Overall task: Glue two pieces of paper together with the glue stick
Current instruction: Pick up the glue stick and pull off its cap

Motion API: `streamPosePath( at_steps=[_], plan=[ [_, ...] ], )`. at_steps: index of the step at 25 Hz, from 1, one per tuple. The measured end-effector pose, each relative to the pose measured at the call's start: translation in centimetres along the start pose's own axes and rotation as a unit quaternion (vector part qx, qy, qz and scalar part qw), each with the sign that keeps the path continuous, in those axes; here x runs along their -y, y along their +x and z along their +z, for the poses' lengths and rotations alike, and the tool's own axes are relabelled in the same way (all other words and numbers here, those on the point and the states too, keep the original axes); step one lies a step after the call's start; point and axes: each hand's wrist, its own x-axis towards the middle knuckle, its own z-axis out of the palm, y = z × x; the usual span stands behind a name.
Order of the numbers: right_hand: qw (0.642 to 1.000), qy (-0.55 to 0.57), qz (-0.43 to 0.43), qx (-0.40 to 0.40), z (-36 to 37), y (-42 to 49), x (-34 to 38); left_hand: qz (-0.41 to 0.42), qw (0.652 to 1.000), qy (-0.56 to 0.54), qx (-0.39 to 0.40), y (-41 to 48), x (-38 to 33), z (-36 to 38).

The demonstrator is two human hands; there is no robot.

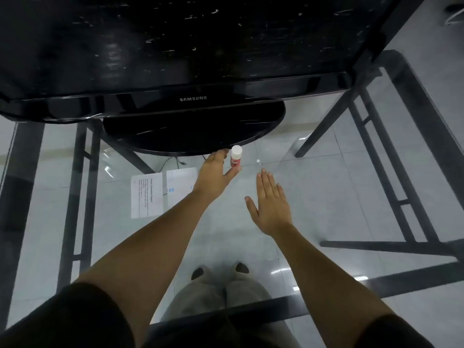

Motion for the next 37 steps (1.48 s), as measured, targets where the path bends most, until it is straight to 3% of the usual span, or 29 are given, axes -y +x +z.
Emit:
streamPosePath(
  at_steps=[4,9,12,15,19,22,27,31,33,37],
  plan=[
    [1.000,-0.022,0.003,0.009,-0.4,-0.2,0.1,0.022,0.999,0.022,-0.037,0.3,-0.5,-0.1],
    [0.999,0.013,-0.011,0.033,-1.1,-0.1,-0.1,0.022,0.999,-0.023,-0.015,-0.7,-0.6,-0.5],
    [0.986,0.168,0.001,-0.010,-3.0,0.1,-0.2,0.022,0.998,-0.059,0.008,-2.4,-0.4,-1.3],
    [0.941,0.326,0.032,-0.078,-5.8,0.7,0.1,0.028,0.998,-0.054,0.014,-4.2,0.0,-1.7],
    [0.900,0.433,0.030,-0.043,-9.4,1.9,1.7,0.048,0.998,-0.026,0.024,-5.5,-0.7,-1.7],
    [0.911,0.413,-0.001,0.002,-10.6,2.3,2.5,0.059,0.998,-0.014,0.024,-5.7,-1.2,-1.8],
    [0.913,0.408,0.003,0.004,-10.5,2.6,3.5,0.045,0.999,-0.012,0.020,-6.2,-0.5,-1.7],
    [0.883,0.442,0.081,-0.138,-11.2,3.7,3.1,0.031,0.999,0.002,0.031,-6.7,1.0,-1.9],
    [0.906,0.391,0.050,-0.152,-10.9,4.1,2.4,0.024,0.999,0.002,0.025,-7.0,1.4,-2.0],
    [0.943,0.320,0.026,-0.087,-8.3,4.8,1.7,0.029,1.000,-0.009,0.005,-6.8,0.9,-2.9]
  ],
)
